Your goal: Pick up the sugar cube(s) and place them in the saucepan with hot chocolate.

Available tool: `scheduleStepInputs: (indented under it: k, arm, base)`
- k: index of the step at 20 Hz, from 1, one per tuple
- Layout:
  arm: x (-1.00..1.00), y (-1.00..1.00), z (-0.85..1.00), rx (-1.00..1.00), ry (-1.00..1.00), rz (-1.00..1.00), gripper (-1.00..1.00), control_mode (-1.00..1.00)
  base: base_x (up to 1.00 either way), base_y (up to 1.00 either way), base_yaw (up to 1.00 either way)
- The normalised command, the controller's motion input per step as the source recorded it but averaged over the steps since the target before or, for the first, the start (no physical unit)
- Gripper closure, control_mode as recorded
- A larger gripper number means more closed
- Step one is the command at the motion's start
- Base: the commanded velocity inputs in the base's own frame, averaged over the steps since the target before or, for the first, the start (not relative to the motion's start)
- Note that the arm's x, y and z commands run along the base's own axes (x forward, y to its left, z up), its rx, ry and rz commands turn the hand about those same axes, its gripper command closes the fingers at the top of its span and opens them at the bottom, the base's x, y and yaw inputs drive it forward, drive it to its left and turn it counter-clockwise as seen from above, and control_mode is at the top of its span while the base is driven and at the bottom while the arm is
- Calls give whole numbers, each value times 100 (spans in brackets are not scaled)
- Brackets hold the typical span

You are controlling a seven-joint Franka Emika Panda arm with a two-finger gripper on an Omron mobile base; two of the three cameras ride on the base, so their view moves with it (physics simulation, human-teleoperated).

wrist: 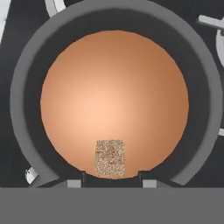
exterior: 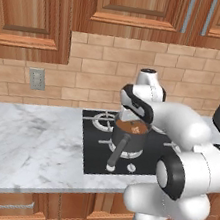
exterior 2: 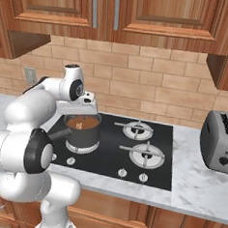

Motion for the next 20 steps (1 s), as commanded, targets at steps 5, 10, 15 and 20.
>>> scheduleStepInputs:
  k: [5,10,15,20]
  arm:
    - [0,1,0,0,4,0,-100,-100]
    - [-1,0,0,0,0,0,-100,-100]
    - [-47,-42,0,1,0,0,-100,-100]
    - [-92,-39,0,3,-6,0,-100,-100]
  base:
    - [0,0,0]
    - [0,0,0]
    - [0,0,0]
    - [0,0,0]
